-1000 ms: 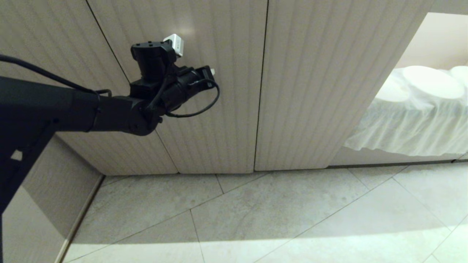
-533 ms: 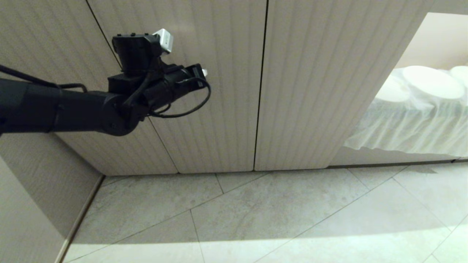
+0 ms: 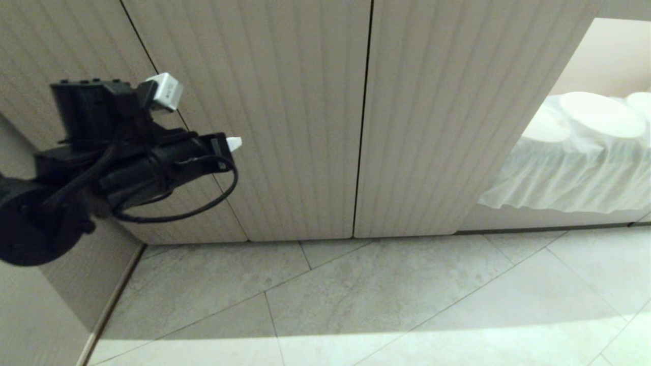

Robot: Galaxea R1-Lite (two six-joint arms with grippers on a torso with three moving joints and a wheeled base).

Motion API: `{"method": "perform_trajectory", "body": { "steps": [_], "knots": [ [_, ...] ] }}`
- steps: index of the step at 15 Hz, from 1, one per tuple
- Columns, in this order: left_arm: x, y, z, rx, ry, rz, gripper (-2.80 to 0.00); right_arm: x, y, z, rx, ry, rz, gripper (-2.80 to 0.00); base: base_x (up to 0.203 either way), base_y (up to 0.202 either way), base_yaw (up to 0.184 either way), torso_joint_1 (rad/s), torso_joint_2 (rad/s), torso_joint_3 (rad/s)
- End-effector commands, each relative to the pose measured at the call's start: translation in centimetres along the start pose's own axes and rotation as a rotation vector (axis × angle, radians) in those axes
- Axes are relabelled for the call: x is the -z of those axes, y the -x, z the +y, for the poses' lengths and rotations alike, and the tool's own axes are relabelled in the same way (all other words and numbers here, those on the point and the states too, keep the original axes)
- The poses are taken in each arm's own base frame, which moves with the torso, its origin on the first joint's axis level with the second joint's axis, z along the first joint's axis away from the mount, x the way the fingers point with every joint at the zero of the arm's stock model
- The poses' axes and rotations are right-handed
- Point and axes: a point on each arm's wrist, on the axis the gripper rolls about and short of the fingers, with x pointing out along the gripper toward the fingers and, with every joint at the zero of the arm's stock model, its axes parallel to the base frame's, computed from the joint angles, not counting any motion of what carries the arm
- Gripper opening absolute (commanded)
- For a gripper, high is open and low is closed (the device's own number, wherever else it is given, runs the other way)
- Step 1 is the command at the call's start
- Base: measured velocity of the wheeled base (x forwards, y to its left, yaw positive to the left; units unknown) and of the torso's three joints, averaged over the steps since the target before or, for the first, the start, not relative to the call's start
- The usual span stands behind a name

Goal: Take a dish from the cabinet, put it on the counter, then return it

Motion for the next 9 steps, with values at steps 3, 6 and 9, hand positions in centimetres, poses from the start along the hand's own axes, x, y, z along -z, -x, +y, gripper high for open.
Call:
{"method": "perform_trajectory", "body": {
  "steps": [3,6,9],
  "knots": [
    [1.7,8.3,1.5,-0.082,-0.049,-0.020,-2.80,0.0,0.0,0.0,-0.001,0.000,-0.001,-2.80,0.000,0.000,0.000,0.000,0.00,0.000],
    [4.0,11.7,1.7,-0.105,-0.099,0.001,-2.80,0.0,0.0,0.0,-0.001,0.000,-0.001,-2.80,0.000,0.000,0.000,0.000,0.00,0.000],
    [6.4,14.8,2.0,-0.128,-0.141,0.017,-2.80,0.0,0.0,0.0,-0.001,0.000,-0.001,-2.80,0.000,0.000,0.000,0.000,0.00,0.000]
  ]
}}
